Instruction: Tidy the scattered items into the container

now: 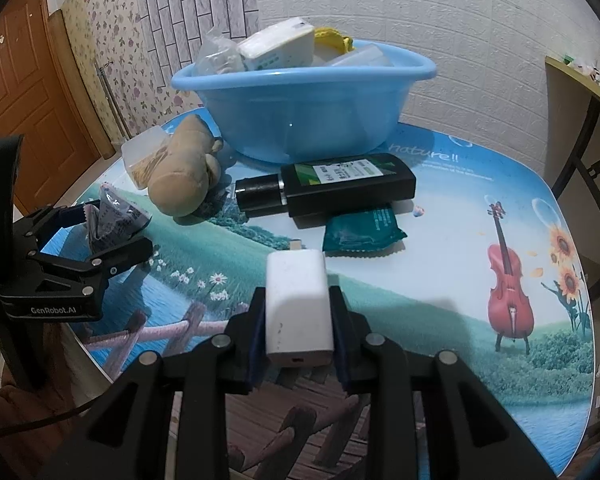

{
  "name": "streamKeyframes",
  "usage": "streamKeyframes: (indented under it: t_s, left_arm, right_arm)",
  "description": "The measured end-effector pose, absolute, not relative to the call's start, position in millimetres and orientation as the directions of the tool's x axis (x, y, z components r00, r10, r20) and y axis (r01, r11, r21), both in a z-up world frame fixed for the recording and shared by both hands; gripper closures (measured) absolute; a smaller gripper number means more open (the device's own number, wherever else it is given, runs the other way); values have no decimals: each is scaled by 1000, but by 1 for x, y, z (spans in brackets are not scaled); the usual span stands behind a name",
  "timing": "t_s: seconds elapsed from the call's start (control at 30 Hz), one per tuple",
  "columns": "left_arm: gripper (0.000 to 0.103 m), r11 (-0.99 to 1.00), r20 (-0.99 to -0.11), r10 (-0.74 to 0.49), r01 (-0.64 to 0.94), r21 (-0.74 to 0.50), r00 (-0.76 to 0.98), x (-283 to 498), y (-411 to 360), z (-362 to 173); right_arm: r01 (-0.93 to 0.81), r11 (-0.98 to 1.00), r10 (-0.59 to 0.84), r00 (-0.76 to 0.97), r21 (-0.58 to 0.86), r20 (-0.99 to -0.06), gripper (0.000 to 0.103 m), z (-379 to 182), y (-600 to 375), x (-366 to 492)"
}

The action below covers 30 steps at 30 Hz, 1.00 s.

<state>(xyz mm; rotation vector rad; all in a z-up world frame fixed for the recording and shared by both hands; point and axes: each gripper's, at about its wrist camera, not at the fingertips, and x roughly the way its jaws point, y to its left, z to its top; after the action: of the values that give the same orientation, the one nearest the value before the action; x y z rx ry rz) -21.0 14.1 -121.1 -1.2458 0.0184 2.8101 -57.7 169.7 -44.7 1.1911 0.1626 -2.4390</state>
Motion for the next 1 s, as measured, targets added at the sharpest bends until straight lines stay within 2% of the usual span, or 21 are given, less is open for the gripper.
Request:
streamKeyframes:
  t_s: [1.0]
  left_arm:
    - [0, -998, -740, 56, -66, -16, -670, -21, 14, -121]
  right_arm:
    - [418, -907, -305, -555, 58, -774, 74, -45, 168, -56]
